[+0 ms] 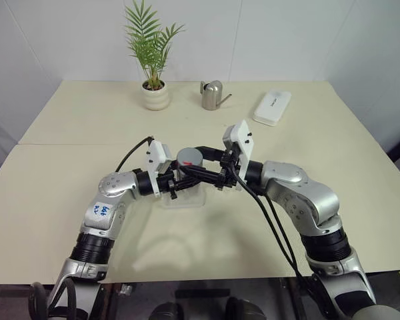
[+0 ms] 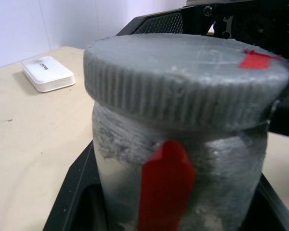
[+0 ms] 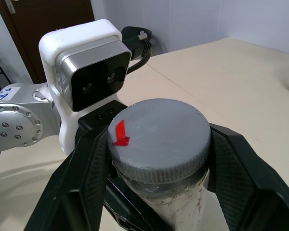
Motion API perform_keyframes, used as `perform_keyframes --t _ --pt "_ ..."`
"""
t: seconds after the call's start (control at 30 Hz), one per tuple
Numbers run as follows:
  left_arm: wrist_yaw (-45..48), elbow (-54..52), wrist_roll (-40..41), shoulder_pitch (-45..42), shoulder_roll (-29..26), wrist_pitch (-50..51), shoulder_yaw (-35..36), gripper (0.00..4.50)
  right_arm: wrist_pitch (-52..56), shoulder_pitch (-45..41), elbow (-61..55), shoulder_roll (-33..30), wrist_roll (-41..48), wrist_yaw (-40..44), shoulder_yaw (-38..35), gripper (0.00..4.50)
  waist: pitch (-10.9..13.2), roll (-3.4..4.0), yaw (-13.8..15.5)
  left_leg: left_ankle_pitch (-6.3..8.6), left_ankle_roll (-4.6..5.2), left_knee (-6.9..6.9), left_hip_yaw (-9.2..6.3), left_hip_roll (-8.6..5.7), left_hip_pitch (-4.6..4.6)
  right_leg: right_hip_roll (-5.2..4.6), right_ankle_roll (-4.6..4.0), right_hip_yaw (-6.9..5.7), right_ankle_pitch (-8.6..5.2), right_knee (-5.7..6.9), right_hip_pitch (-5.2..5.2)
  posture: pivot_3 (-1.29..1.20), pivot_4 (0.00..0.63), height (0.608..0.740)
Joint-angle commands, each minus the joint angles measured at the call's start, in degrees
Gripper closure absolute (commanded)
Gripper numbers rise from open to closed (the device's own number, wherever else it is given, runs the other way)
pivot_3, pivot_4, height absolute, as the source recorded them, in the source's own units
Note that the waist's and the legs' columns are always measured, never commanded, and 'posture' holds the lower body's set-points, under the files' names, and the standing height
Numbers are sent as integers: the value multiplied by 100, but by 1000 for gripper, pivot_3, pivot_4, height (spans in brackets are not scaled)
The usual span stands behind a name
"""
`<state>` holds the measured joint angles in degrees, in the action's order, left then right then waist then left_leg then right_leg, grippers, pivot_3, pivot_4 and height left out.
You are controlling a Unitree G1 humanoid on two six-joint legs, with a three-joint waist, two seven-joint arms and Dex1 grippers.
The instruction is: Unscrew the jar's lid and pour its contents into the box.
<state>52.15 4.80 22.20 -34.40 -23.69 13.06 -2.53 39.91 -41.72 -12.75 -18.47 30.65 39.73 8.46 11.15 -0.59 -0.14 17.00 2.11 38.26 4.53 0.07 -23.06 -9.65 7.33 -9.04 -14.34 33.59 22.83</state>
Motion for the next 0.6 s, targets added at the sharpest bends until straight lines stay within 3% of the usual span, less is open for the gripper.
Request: perform_keyframes --t 0.03,0.2,0.43,0.6 --pt "34 -237 42 81 -54 -60 111 2553 -211 -132 -115 112 58 38 -139 1930 0 0 3 0 0 0 0 0 0 0 0 0 0 0 0 0 150 740" --pt "354 -133 211 -19 -87 -85 182 2553 -479 -253 -25 44 200 678 -129 1930 0 0 -3 0 0 1 0 -1 0 0 0 0 0 1 0 0 150 740" --pt "1463 33 621 -509 -174 235 45 2553 -756 -1224 799 -594 416 3025 72 1930 1 2 -5 0 2 4 1 -2 -1 0 0 0 0 1 1 0 150 740" --pt "1990 -73 646 -633 -281 399 -155 2553 -861 -1926 1602 -808 257 4094 167 1930 1 2 -22 0 2 2 4 -6 0 3 0 1 0 0 1 0 150 740"
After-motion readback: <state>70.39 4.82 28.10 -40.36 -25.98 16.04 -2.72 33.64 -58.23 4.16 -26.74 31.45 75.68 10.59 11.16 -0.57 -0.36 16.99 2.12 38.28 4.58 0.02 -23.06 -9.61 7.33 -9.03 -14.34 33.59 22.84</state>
